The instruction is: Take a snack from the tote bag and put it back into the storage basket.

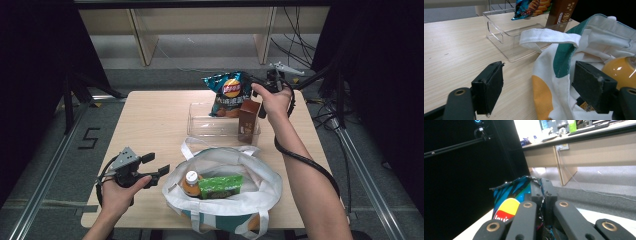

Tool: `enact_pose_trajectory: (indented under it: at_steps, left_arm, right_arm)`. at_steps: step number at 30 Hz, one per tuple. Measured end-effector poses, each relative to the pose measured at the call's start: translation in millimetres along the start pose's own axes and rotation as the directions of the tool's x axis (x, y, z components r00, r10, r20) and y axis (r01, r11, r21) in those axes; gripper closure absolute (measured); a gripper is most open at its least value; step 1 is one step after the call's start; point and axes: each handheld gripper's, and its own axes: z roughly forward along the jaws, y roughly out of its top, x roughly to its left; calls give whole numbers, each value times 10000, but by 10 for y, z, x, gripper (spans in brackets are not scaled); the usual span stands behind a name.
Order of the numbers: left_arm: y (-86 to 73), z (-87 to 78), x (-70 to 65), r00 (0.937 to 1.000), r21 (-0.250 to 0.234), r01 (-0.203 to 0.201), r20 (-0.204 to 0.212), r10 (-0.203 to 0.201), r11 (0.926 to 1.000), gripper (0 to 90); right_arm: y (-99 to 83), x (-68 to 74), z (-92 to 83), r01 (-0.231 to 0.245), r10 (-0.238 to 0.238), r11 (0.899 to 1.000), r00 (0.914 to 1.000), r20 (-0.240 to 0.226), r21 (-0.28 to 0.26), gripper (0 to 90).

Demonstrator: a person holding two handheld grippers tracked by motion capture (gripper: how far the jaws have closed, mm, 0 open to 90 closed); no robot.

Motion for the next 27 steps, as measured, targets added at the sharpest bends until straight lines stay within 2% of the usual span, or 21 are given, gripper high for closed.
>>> enact_pose_trajectory:
  at_steps: [2, 3, 5, 6, 9, 11, 12, 13, 15, 17, 20, 23, 26, 27]
  left_arm:
    - [0, -2, 3, 10000, -2, 8, -6, -8, 10000, 239]
    - [1, -1, 3, 10000, -1, 13, -2, -13, 10000, 239]
    - [-2, 7, 7, 10000, -42, 15, 55, -14, 10000, 239]
    - [-2, 8, 8, 10000, -28, 11, 80, -11, 10000, 239]
    - [-3, 8, 2, 10000, 25, 13, 15, -13, 10000, 239]
    - [-3, 11, 2, 10000, -40, 34, 74, -33, 10000, 239]
    - [-3, 10, 2, 10000, -44, 53, 80, -53, 10000, 239]
    - [-2, 7, 3, 10000, -37, 10, 39, -10, 10000, 239]
    - [-5, 9, 5, 10000, -40, 18, 77, -18, 10000, 239]
    - [-5, 10, 3, 10000, -35, 20, 87, -20, 10000, 239]
    - [-4, 6, 1, 10000, 7, 17, 30, -17, 10000, 239]
    - [-5, 7, 3, 10000, 27, 40, 24, -40, 10000, 239]
    - [-5, 7, 1, 10000, 32, 23, 20, -23, 10000, 239]
    - [-4, 6, -1, 10000, 24, 31, 15, -31, 10000, 239]
  right_arm:
    - [-17, 9, -4, -273, 272, 9996, 9996, 79, 99, 900]
    - [-22, -13, -1, -116, 115, 9999, 9999, 49, 76, 900]
    - [-31, -22, -10, -172, 169, 9998, 9997, 188, 140, 900]
    - [-39, -36, -7, -11, 9, 9999, 9999, 163, 102, 900]
    - [-50, -37, -12, -122, 117, 9997, 9997, 219, 230, 900]
    - [-61, -33, -7, -278, 276, 9996, 9994, 186, 111, 900]
    - [-62, -50, -12, -125, 122, 9998, 9997, 189, 180, 900]
    - [-66, -39, -15, -303, 299, 9993, 9994, 192, 218, 900]
    - [-75, -66, -9, -112, 110, 9998, 9998, 160, 133, 900]
    - [-87, -82, -17, -90, 84, 9996, 9998, 204, 279, 900]
    - [-109, -92, -19, -306, 299, 9989, 9993, 205, 363, 900]
    - [-130, -148, -16, -29, 19, 9991, 9997, 251, 414, 900]
    - [-172, -161, -15, -382, 365, 9970, 9990, 262, 667, 899]
    - [-187, -194, -9, -146, 128, 9977, 9995, 280, 655, 899]
